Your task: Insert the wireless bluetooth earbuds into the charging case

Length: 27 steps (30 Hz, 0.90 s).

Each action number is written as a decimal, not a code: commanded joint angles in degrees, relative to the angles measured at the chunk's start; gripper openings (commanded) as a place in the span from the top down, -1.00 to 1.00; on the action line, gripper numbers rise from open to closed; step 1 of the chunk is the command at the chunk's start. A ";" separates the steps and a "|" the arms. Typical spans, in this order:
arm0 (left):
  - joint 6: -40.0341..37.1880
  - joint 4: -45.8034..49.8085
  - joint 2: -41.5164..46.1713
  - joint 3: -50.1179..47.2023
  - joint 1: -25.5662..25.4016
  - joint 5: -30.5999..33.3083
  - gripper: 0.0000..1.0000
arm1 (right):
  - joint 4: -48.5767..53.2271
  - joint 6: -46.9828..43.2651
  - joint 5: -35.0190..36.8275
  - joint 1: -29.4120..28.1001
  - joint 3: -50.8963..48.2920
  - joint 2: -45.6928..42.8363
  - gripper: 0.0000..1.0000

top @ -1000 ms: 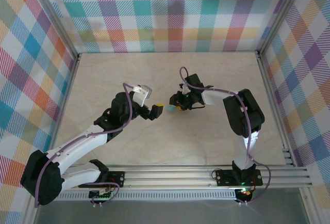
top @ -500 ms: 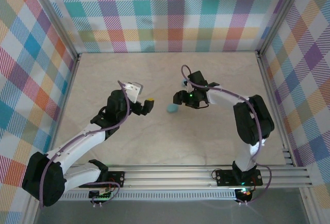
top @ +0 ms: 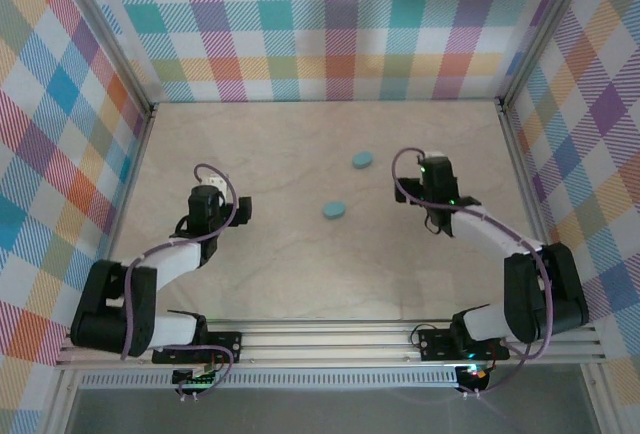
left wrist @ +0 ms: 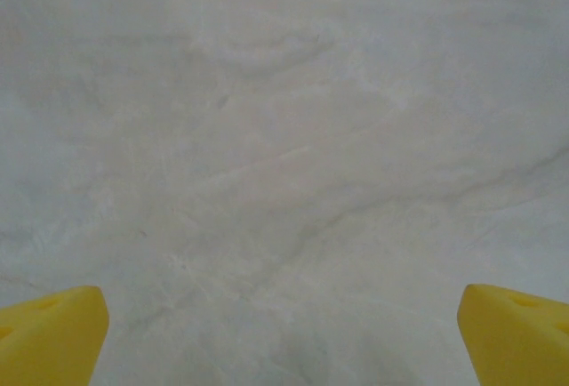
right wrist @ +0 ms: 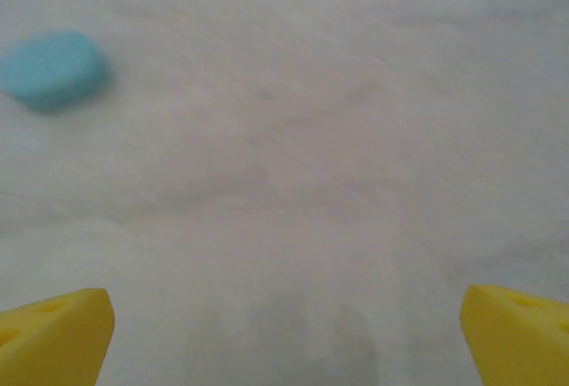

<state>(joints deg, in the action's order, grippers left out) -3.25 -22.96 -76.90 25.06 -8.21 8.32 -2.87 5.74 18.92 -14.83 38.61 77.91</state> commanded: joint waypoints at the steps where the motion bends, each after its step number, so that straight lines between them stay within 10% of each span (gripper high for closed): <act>1: -0.83 -15.39 -3.04 -1.23 1.70 -2.65 -1.00 | -20.89 -7.80 0.78 4.58 -8.83 -3.66 -1.00; 13: 0.58 -23.04 -12.78 -0.77 4.32 -5.28 -1.00 | -63.23 -5.73 -10.29 11.49 -22.80 11.79 -0.99; 17: 0.61 -22.93 -12.74 -0.80 4.34 -5.24 -1.00 | -46.92 -3.23 -8.31 12.19 -16.23 10.02 -0.99; 27: 0.56 -22.74 -12.73 -0.79 4.34 -5.18 -1.00 | -47.94 -3.20 -8.81 12.56 -16.64 10.06 -0.99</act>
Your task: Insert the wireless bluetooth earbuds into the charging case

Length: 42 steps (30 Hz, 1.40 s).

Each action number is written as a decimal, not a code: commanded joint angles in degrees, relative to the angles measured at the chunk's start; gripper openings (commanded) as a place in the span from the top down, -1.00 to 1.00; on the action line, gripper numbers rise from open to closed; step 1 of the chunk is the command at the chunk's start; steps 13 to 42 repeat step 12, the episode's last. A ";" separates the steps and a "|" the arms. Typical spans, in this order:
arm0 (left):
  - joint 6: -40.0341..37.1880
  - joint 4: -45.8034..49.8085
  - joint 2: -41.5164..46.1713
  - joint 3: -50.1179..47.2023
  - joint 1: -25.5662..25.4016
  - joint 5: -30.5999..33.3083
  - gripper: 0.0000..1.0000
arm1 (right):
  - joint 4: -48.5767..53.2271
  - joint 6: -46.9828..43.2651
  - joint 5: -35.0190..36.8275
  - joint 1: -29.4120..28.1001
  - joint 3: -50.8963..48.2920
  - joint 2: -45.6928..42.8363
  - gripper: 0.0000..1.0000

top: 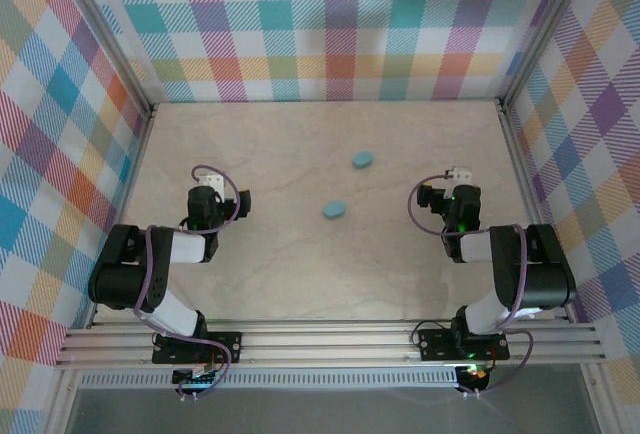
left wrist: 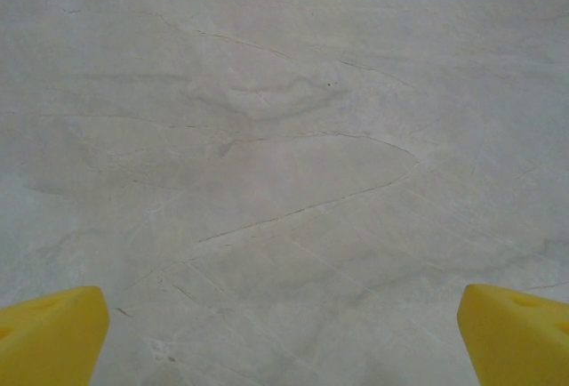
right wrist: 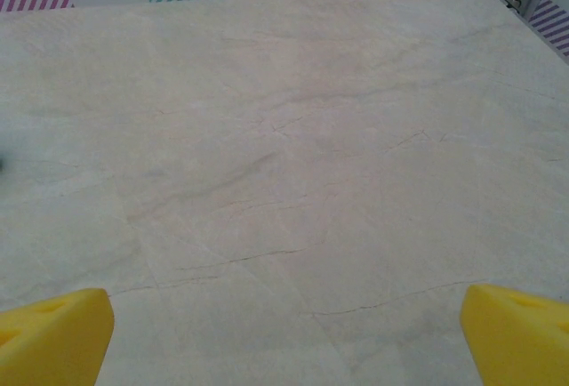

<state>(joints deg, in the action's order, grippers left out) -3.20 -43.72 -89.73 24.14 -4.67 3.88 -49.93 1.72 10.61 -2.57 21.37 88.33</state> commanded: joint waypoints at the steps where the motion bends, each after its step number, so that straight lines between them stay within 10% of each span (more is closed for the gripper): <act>1: 0.53 -1.98 0.16 0.16 0.72 -0.85 -1.00 | -0.64 0.83 -0.53 0.27 0.61 -0.49 -0.99; 42: 0.54 -2.00 0.13 0.14 0.78 -0.80 -1.00 | -0.51 0.66 -0.87 0.31 0.70 -0.45 -0.99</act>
